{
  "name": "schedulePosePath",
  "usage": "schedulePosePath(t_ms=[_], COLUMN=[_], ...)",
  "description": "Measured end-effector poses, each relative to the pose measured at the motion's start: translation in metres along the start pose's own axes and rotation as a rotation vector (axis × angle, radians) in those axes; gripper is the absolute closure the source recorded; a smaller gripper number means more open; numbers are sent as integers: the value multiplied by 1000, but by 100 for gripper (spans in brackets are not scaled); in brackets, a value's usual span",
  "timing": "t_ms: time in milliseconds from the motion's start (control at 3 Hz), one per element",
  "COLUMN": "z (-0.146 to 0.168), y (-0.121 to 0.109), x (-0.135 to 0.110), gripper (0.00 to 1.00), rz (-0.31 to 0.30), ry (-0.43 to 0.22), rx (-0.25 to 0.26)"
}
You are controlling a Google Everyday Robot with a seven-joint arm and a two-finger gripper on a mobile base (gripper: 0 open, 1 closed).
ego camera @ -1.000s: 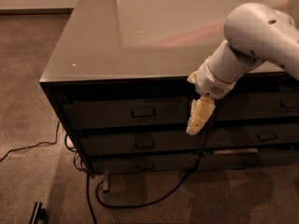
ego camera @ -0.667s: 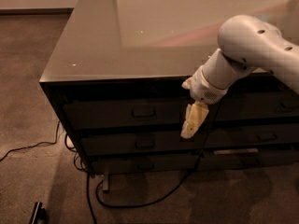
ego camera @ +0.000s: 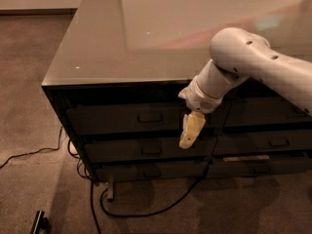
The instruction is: Open top drawer
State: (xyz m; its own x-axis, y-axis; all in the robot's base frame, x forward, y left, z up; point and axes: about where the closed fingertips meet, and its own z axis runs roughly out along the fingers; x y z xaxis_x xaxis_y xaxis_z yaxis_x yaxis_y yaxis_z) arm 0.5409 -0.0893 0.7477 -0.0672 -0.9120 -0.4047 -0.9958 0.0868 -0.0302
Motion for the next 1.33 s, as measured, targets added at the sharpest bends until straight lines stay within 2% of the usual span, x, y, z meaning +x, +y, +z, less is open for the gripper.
schedulePosePath(t_ms=[333, 667, 1333], z=[14, 16, 29], y=[-6, -7, -12], x=[-12, -15, -9], gripper=[0, 0, 0], rz=[-17, -18, 0], ry=[71, 78, 25], rx=[2, 2, 18])
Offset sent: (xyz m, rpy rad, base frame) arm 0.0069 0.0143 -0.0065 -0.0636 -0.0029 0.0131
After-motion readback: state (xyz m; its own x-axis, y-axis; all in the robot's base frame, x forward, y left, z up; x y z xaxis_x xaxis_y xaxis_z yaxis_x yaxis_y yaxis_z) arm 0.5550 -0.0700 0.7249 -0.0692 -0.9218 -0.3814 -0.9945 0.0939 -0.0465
